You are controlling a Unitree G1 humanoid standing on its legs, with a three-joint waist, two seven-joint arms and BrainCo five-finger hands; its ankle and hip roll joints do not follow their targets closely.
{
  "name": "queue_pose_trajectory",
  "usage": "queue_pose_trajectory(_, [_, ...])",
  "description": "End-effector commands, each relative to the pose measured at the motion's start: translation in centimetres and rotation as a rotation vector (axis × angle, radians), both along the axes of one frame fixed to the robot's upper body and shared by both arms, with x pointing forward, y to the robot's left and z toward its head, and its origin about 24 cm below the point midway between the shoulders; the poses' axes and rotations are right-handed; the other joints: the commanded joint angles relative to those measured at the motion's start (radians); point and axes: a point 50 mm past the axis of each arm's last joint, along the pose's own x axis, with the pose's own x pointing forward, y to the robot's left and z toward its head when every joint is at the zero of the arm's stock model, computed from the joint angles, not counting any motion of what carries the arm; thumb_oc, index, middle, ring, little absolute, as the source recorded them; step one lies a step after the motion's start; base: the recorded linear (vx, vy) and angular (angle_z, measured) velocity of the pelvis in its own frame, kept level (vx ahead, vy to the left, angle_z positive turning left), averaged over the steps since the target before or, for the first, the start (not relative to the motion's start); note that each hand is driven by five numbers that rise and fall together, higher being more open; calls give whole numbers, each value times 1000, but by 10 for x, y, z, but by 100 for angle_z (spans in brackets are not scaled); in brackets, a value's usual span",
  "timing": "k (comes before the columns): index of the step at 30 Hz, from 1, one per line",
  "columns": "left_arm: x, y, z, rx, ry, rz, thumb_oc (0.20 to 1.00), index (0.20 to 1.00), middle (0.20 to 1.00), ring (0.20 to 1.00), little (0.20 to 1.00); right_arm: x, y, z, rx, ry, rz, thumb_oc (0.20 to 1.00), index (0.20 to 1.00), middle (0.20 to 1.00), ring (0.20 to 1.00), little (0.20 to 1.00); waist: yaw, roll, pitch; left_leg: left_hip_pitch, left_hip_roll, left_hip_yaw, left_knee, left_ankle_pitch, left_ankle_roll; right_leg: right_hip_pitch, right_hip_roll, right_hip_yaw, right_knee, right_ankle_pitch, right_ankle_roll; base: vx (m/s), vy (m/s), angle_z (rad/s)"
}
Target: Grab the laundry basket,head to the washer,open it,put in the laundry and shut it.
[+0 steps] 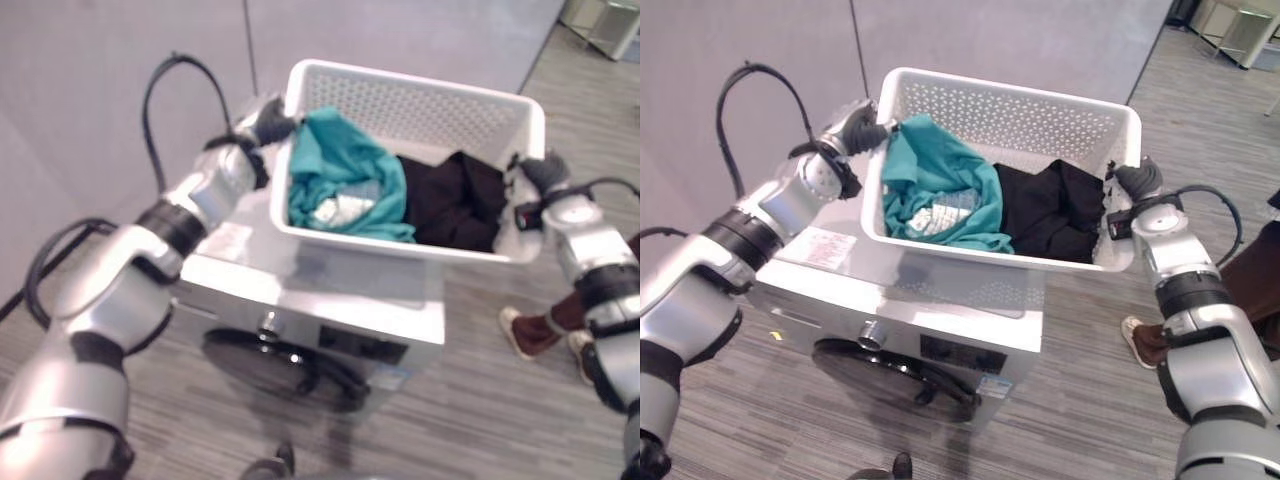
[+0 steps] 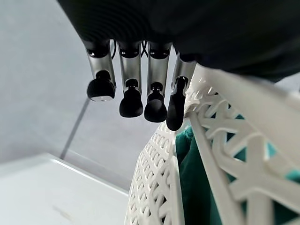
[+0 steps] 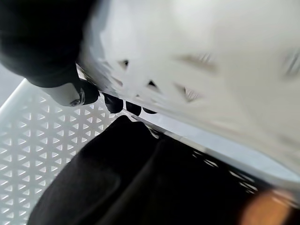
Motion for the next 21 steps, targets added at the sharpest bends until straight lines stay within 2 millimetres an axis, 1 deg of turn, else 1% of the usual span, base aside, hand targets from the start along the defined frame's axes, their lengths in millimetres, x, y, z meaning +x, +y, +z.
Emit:
queue_pose_trajectory(1, [-13,-67,46,79,-195,-231,200,200,200,200,200,7,76,-21,48,-24,308,200,200,200,200,200,67,6,-27,-14,59,0,60,-80,-11,3,-150,-59,29,-11,172,86,-2,15])
queue_pose_trajectory(2, [-13,-67,46,80,-196,-231,200,200,200,200,200,7,76,-21,49,-25,308,200,200,200,200,200,66,5,-26,-14,59,-1,59,-79,-11,3,-151,-60,30,-12,173,71,5,16])
queue_pose_trajectory(3, [-12,-60,57,131,-241,-196,200,200,200,200,200,7,81,-20,54,-33,322,200,200,200,200,200,69,1,-28,-14,59,-4,55,-77,-13,2,-148,-69,35,-12,175,64,1,12])
queue_pose_trajectory(4, [-11,-55,64,173,-266,-171,200,200,200,200,200,7,83,-21,58,-35,328,200,200,200,200,200,70,0,-29,-15,59,-6,51,-76,-14,-1,-147,-73,39,-12,177,63,1,8])
queue_pose_trajectory(5, [-11,-55,65,175,-268,-171,200,200,200,200,200,8,83,-20,59,-37,329,200,200,200,200,200,68,-2,-28,-16,58,-7,50,-76,-14,-2,-147,-74,40,-12,177,42,3,6])
queue_pose_trajectory(6, [-11,-49,70,217,-284,-144,200,200,200,200,200,7,85,-20,65,-42,337,200,200,200,200,200,67,-2,-28,-16,59,-7,48,-76,-14,-5,-147,-77,43,-12,177,38,3,10])
queue_pose_trajectory(8, [-11,-43,77,273,-307,-121,200,200,200,200,200,6,89,-23,72,-42,355,200,200,200,200,200,64,-6,-25,-18,61,-8,49,-77,-13,-11,-147,-84,50,-13,177,76,7,12])
queue_pose_trajectory(9, [-12,-42,77,300,-304,-126,200,200,200,200,200,5,93,-26,75,-41,371,200,200,200,200,200,64,-10,-23,-20,62,-10,51,-80,-11,-12,-146,-90,51,-14,177,75,8,11])
queue_pose_trajectory(11, [-13,-44,75,301,-299,-139,200,200,200,200,200,3,92,-29,77,-35,371,200,200,200,200,200,64,-13,-22,-21,62,-12,53,-83,-11,-11,-146,-95,50,-15,177,51,2,16])
queue_pose_trajectory(13, [-15,-51,71,311,-292,-172,200,200,200,200,200,0,90,-32,62,-31,367,200,200,200,200,200,63,-18,-15,-24,61,-15,51,-86,-9,-14,-144,-99,49,-15,177,50,5,16])
queue_pose_trajectory(17, [-16,-59,65,296,-277,-200,200,200,200,200,200,-2,92,-35,60,-30,381,200,200,200,200,200,61,-22,-10,-27,62,-16,46,-86,-7,-22,-144,-99,49,-14,177,25,6,0])
queue_pose_trajectory(21, [-17,-67,57,281,-252,-234,200,200,200,200,200,-5,90,-39,57,-20,382,200,200,200,200,200,57,-25,-5,-27,63,-12,39,-88,-5,-27,-143,-100,41,-10,178,25,4,-3])
